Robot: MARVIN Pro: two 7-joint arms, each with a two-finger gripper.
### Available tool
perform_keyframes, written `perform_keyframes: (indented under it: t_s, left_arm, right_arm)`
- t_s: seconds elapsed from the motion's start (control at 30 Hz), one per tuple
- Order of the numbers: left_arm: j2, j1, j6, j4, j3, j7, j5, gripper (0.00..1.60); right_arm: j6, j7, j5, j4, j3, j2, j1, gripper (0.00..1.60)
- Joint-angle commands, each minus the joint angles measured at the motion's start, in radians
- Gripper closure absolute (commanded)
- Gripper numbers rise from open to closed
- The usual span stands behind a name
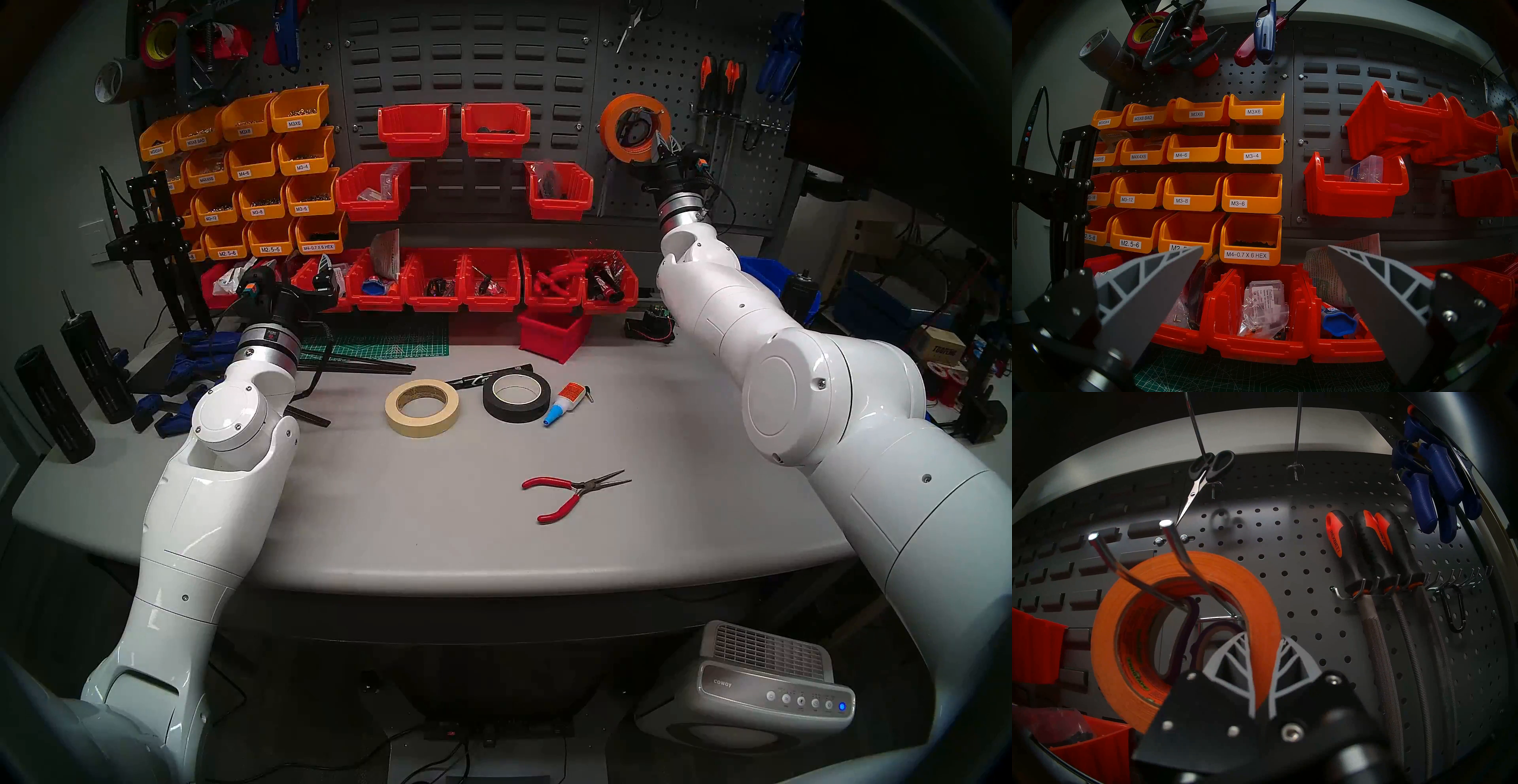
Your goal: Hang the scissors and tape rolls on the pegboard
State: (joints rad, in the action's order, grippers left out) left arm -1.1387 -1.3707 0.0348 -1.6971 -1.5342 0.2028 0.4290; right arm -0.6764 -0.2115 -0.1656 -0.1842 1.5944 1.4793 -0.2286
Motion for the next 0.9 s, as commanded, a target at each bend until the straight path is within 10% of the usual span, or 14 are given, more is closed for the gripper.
perform_keyframes:
  t_s: [0.0, 0.03, 0.07, 0.87]
  left_arm:
    - [0.002, 0.035, 0.015, -0.03, -0.009, -0.002, 0.0, 0.0]
    - [0.002, 0.035, 0.015, -0.03, -0.009, -0.002, 0.0, 0.0]
    - [0.002, 0.035, 0.015, -0.03, -0.009, -0.002, 0.0, 0.0]
    - [0.001, 0.036, 0.017, -0.03, -0.009, -0.002, 0.0, 0.0]
  right_arm:
    - [-0.016, -0.031, 0.014, -0.002, -0.017, -0.002, 0.037, 1.6]
    - [-0.019, -0.034, 0.016, -0.001, -0.019, -0.002, 0.035, 1.38]
    - [-0.023, -0.042, 0.013, 0.0, -0.019, -0.002, 0.034, 0.0]
    - [-0.14, -0.125, 0.0, -0.005, -0.016, -0.003, 0.0, 0.0]
